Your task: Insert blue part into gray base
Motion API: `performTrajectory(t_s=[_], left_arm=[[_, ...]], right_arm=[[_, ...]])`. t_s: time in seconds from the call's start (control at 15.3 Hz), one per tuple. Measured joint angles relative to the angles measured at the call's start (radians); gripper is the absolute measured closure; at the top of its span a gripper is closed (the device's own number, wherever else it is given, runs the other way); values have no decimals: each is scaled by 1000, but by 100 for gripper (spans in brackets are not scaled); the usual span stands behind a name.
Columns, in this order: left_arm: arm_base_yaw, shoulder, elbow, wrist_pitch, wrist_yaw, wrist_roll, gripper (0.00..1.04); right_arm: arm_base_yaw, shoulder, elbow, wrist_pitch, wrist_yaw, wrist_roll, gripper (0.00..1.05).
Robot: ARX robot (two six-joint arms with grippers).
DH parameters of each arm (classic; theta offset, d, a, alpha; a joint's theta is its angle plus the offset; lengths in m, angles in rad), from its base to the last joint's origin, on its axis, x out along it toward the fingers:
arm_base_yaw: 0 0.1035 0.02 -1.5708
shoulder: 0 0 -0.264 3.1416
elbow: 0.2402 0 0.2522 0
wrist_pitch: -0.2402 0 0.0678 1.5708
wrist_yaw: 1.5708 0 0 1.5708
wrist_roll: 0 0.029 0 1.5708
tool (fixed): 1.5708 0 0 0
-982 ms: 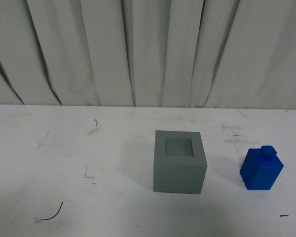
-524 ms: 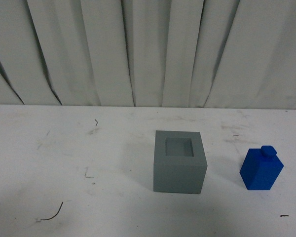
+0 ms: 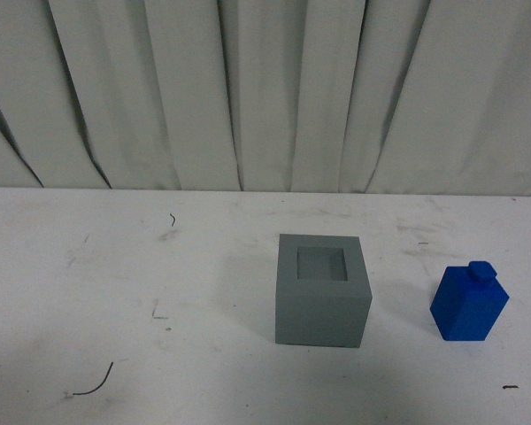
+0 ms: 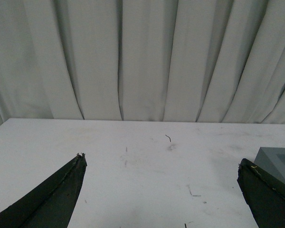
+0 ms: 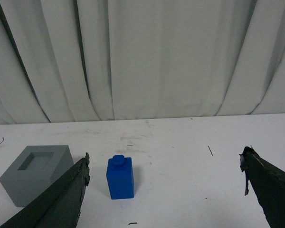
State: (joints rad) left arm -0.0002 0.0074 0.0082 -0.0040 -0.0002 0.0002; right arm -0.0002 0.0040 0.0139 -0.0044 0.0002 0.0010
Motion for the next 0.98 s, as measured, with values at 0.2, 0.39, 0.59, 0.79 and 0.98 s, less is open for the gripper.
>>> performTrajectory(t_s=[0.2, 0.39, 0.59, 0.79, 0.98], left_arm=[[0, 0, 0, 0, 0, 0, 7], [0, 0, 0, 0, 0, 0, 7], [0, 0, 0, 0, 0, 0, 7], [0, 0, 0, 1, 0, 0, 7], [0, 0, 0, 0, 0, 0, 7]], right_arm=[[0, 0, 0, 0, 0, 0, 6], [-90, 195, 5, 273, -87, -2, 6], [-145, 777, 167, 778, -189, -7, 6], [-131, 1323, 557, 847, -210, -96, 6], [-93, 1645, 931, 547, -255, -322, 6]])
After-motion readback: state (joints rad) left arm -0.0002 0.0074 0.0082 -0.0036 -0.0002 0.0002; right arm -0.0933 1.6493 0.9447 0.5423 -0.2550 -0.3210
